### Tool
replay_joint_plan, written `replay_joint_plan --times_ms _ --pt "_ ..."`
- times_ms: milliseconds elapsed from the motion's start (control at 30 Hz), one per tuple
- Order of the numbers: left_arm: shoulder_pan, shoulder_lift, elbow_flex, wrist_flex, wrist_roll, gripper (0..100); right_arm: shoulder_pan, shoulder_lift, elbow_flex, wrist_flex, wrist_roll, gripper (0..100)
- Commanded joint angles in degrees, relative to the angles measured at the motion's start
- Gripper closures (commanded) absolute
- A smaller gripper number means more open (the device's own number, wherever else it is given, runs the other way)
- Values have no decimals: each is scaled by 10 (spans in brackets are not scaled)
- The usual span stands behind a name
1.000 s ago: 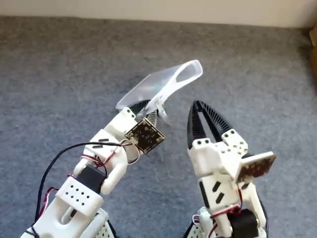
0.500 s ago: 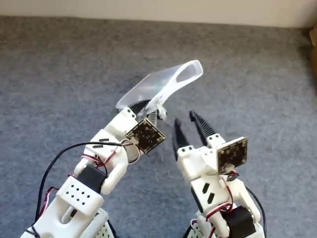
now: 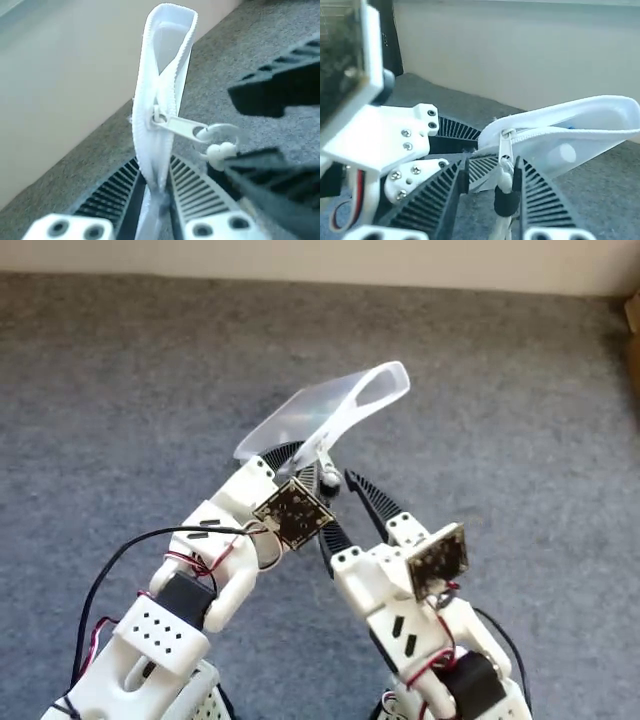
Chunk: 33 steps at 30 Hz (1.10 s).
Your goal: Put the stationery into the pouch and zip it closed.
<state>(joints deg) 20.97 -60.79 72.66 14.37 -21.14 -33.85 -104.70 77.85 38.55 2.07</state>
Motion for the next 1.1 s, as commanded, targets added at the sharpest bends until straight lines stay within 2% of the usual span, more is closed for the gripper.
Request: replay_joint_plan --times_ms 0,633,900,1067 --pt "-16 -1 -3 -11 -5 994 -6 -6 17 -52 8 859" --pt "-16 -1 -3 -11 -5 994 22 0 26 -75 8 861" --pt "-16 -1 -3 -11 -5 994 23 131 -5 -73 4 861" --pt "-16 -1 -3 -11 -5 994 29 145 -24 -73 4 865"
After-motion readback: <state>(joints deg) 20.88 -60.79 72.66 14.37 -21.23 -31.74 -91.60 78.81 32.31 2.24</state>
